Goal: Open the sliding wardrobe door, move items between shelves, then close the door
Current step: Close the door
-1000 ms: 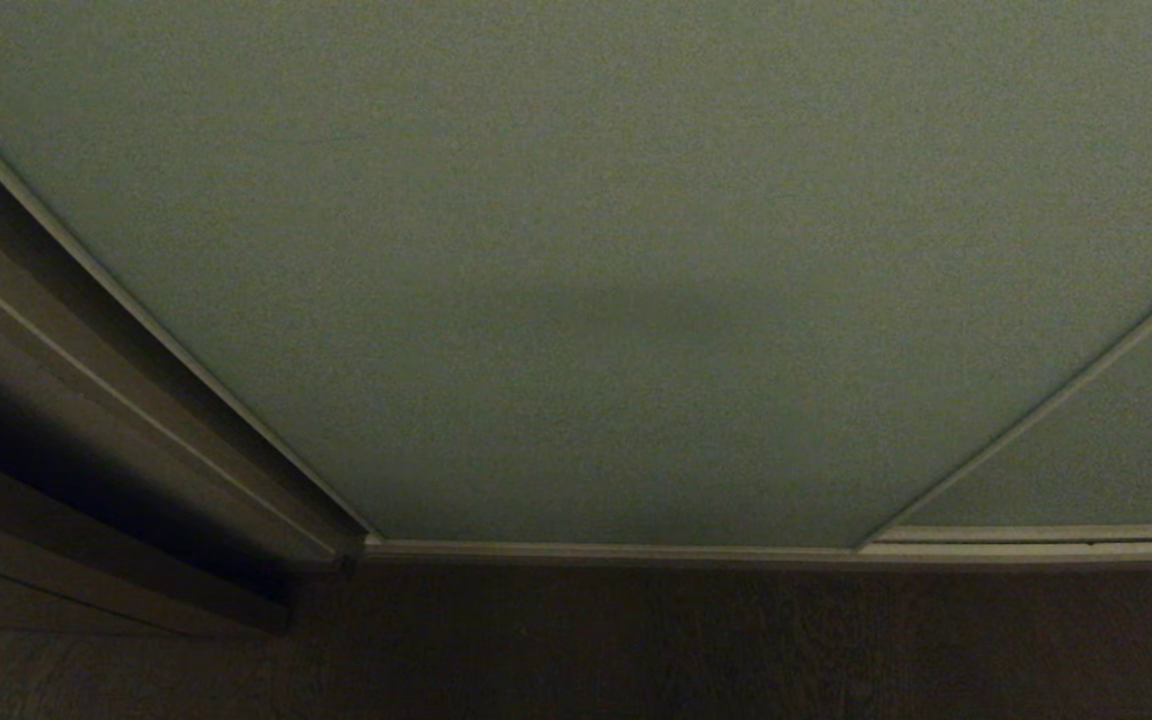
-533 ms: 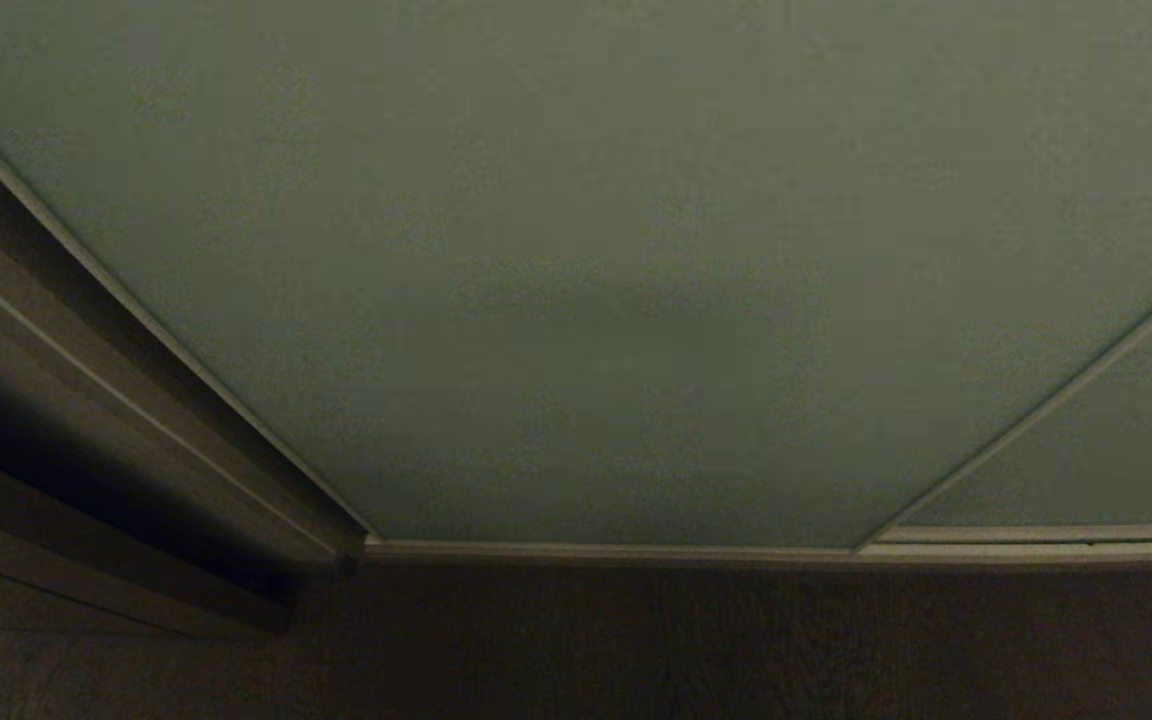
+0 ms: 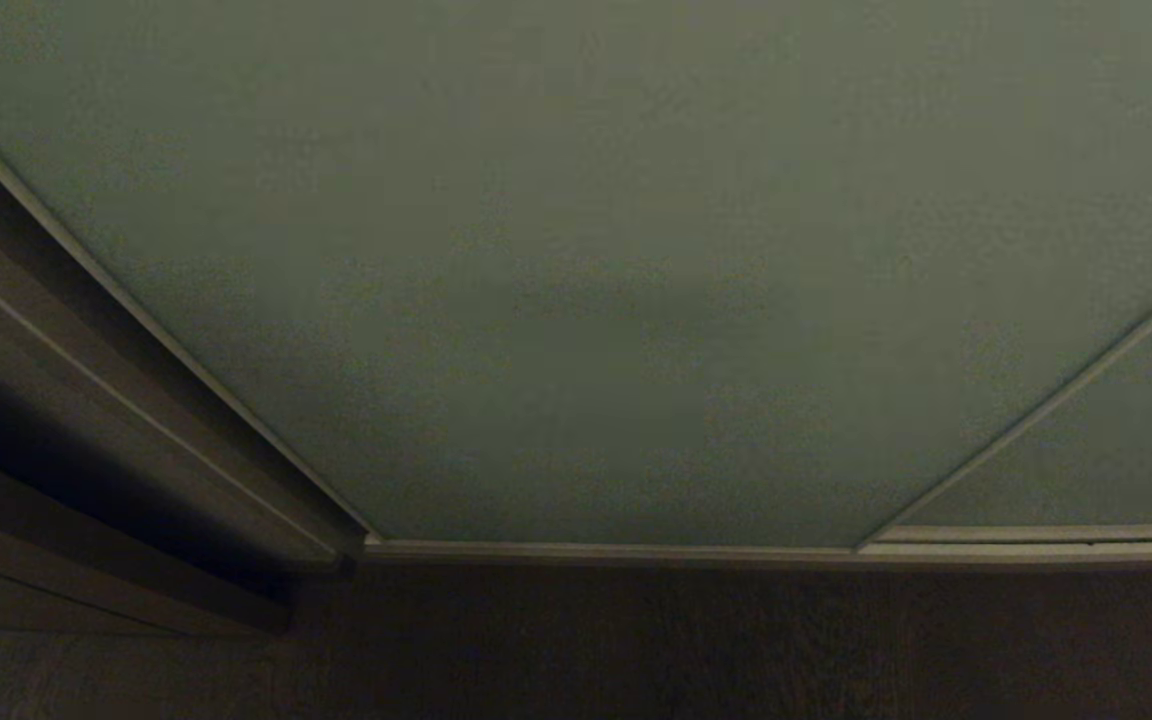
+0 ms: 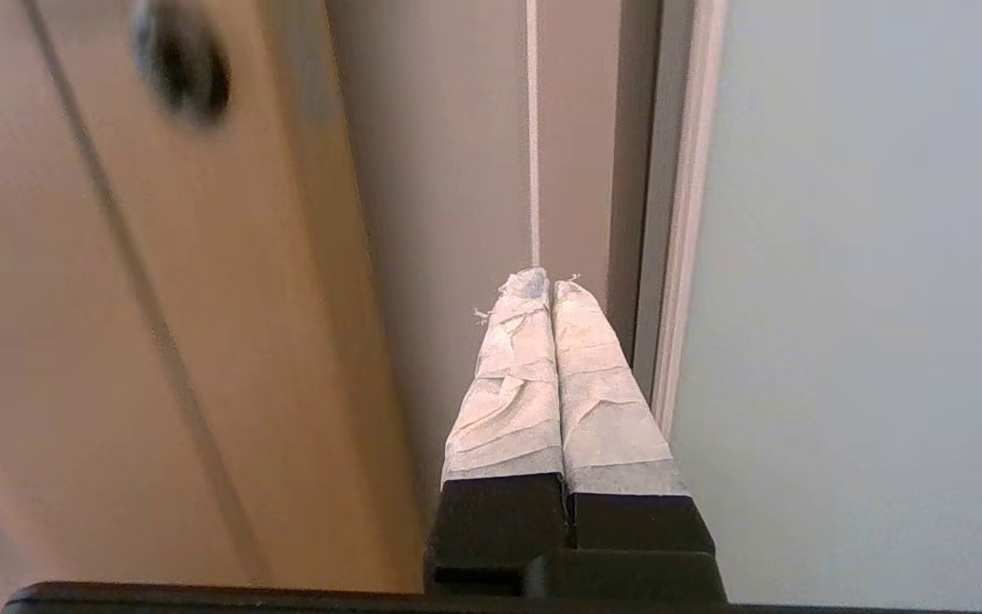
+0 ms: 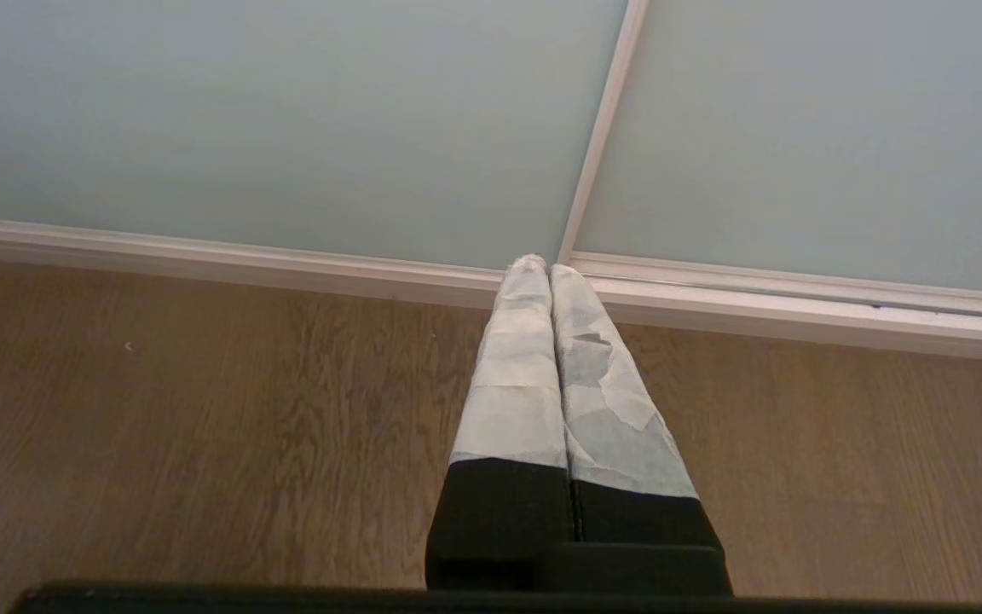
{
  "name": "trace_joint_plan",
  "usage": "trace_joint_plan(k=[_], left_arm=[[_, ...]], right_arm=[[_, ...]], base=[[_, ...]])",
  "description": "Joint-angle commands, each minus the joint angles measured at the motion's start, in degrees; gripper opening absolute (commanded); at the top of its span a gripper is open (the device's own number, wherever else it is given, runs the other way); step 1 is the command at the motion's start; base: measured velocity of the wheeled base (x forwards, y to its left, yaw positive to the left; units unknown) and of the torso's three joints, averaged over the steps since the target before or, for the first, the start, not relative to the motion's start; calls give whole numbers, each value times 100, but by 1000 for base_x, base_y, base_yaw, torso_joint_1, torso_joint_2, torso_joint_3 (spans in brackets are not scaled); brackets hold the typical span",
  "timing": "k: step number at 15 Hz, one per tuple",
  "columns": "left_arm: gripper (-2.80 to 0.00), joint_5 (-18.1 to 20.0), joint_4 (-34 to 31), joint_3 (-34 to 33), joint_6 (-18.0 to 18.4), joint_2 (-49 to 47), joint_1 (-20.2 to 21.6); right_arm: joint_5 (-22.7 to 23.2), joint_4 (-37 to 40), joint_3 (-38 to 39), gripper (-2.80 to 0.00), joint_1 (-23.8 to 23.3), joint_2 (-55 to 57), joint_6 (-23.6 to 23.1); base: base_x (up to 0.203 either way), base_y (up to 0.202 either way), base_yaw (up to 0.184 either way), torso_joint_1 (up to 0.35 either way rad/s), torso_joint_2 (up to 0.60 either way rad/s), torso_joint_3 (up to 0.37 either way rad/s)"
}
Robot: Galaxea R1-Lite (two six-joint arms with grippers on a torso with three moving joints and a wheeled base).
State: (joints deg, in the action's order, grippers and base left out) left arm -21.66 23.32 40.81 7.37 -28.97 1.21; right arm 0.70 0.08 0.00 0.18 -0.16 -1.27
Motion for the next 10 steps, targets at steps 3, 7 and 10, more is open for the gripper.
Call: trace_joint_plan(k=[3,7,10], left_arm=[[-280,-134,1474,552,-113,-1583,47],[-280,-124,1895,1272,-186,-2266,156],[-280,-87,1836,1822,-220,-2678,273]], right_arm=[[0,1,0,-280,-1,-2,-4],[1,1,0,-280,-1,-2,-4],[0,1,0,-280,8,7,-4]], base=[[0,0,0,0,0,0],[0,0,0,0,0,0],[0,0,0,0,0,0]])
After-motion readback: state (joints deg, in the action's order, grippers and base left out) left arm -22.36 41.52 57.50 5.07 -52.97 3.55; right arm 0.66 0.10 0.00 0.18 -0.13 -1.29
